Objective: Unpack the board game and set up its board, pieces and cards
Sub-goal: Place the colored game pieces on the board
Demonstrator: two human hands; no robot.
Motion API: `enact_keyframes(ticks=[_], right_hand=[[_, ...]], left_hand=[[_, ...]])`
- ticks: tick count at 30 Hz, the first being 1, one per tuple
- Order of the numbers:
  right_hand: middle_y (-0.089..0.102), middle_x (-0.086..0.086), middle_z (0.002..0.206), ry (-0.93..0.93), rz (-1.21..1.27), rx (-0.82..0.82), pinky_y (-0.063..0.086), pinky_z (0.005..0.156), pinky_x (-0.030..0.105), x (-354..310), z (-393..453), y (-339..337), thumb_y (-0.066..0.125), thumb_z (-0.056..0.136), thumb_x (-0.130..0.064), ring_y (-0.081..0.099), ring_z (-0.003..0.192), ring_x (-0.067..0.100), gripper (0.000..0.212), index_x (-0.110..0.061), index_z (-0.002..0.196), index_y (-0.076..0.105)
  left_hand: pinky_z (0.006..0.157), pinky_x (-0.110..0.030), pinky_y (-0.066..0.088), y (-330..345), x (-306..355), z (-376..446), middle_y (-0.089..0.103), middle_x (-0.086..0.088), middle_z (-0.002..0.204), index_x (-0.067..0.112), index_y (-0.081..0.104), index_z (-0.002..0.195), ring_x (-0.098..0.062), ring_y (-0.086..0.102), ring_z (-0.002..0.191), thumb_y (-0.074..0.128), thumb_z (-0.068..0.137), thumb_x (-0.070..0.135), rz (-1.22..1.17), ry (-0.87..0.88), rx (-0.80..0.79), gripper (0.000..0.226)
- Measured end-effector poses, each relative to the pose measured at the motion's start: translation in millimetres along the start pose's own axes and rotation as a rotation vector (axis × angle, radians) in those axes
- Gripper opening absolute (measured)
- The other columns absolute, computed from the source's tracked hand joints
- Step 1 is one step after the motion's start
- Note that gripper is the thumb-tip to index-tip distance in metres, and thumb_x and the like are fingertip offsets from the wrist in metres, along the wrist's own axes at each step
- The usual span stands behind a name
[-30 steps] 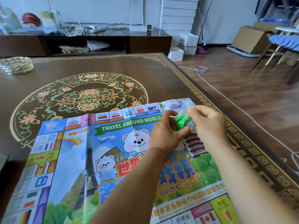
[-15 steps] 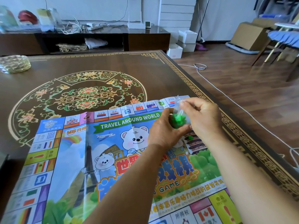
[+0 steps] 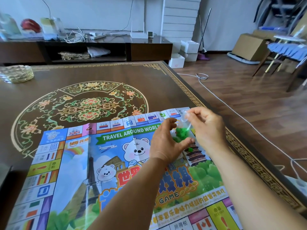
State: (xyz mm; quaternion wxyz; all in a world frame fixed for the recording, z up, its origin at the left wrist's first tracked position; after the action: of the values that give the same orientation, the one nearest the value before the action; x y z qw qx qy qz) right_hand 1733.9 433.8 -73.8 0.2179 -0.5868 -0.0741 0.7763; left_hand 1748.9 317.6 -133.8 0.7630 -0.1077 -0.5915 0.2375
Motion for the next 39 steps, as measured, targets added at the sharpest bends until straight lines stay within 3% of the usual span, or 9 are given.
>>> enact_keyframes(ticks=[6,9,13,15,19,23,28,32,39], right_hand=[[0.072,-0.003,0.075,-0.022,-0.068,-0.115,0.055,0.072,0.038,-14.3,4.4,-3.6,0.064,0.084,-0.020,0.067,0.076,0.017,0.011,-0.024,0.075,0.067],[0.073,-0.002,0.081,-0.008,-0.045,-0.170,0.055,0.080,0.039,-12.9,4.9,-3.2,0.065,0.085,-0.018,0.069,0.082,0.018,0.011,-0.026,0.077,0.067],[0.069,-0.001,0.100,0.201,0.072,-0.215,0.048,0.076,0.015,1.2,0.6,-5.9,0.067,0.085,-0.017,0.063,0.086,0.009,0.023,-0.019,0.108,0.064],[0.066,-0.002,0.101,0.286,0.040,-0.243,0.044,0.078,0.020,9.0,-5.5,-7.2,0.068,0.084,-0.017,0.063,0.093,0.012,0.026,-0.017,0.110,0.064],[0.066,-0.007,0.084,0.319,-0.006,-0.161,0.042,0.074,0.022,16.4,-16.7,-8.1,0.068,0.084,-0.018,0.059,0.080,0.009,0.012,-0.028,0.080,0.065],[0.070,-0.007,0.090,0.363,0.062,-0.135,0.052,0.082,0.028,20.8,-21.6,-3.9,0.067,0.084,-0.016,0.064,0.087,0.012,0.012,-0.022,0.093,0.071],[0.069,-0.007,0.088,0.346,0.045,-0.128,0.046,0.070,0.020,21.8,-27.0,-4.0,0.065,0.086,-0.014,0.061,0.083,0.008,0.012,-0.023,0.091,0.072],[0.069,-0.006,0.093,0.331,0.052,-0.146,0.043,0.071,0.020,20.2,-28.3,-3.3,0.064,0.087,-0.014,0.061,0.089,0.011,0.011,-0.024,0.089,0.069],[0.065,-0.008,0.092,0.268,0.071,-0.123,0.041,0.064,0.009,16.1,-29.2,-5.3,0.065,0.086,-0.021,0.058,0.085,0.006,0.016,-0.022,0.101,0.070]], left_hand=[[0.092,-0.032,0.041,2.9,12.2,-4.6,0.057,-0.002,0.109,0.011,0.048,0.125,-0.019,0.051,0.100,0.053,0.073,0.061,0.211,0.198,0.070,0.072],[0.079,-0.027,0.044,-4.4,19.4,-1.1,0.064,0.001,0.098,0.015,0.061,0.108,-0.008,0.052,0.082,0.049,0.089,0.041,0.053,0.043,0.059,0.034],[0.075,-0.031,0.054,-13.2,15.8,6.9,0.069,0.002,0.079,0.019,0.068,0.084,-0.010,0.061,0.072,0.064,0.088,0.022,-0.207,-0.230,0.057,0.006],[0.071,-0.028,0.054,-15.8,17.3,8.2,0.069,0.001,0.076,0.019,0.066,0.077,-0.010,0.060,0.068,0.068,0.085,0.018,-0.284,-0.283,0.038,0.008],[0.065,-0.017,0.050,-18.6,22.0,5.7,0.066,0.004,0.076,0.015,0.065,0.082,-0.006,0.058,0.067,0.067,0.086,0.017,-0.302,-0.274,-0.038,0.005],[0.074,-0.022,0.052,-20.6,16.9,-0.1,0.069,0.002,0.085,0.017,0.070,0.093,-0.010,0.062,0.078,0.063,0.090,0.017,-0.251,-0.314,-0.090,0.008],[0.052,-0.015,0.045,-24.3,16.6,-2.6,0.067,0.002,0.074,0.016,0.067,0.080,-0.009,0.058,0.063,0.067,0.086,0.016,-0.272,-0.351,-0.073,0.006],[0.060,-0.016,0.048,-24.1,22.2,-2.9,0.068,0.000,0.081,0.015,0.071,0.088,-0.008,0.059,0.068,0.065,0.088,0.020,-0.339,-0.368,-0.056,0.008],[0.049,-0.010,0.044,-22.7,23.5,-5.0,0.066,0.006,0.075,0.012,0.072,0.087,-0.003,0.054,0.058,0.068,0.086,0.015,-0.275,-0.375,-0.065,0.006]])
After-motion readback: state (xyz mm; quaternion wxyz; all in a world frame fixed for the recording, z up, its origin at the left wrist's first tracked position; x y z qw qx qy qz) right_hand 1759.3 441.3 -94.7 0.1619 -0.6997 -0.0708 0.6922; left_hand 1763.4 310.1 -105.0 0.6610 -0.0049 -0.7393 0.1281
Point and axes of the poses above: each hand's wrist, its own z-axis towards the middle knuckle, its own y-axis out of the palm, x = y × z, the point moved 2 cm from there along z, towards the middle knuckle
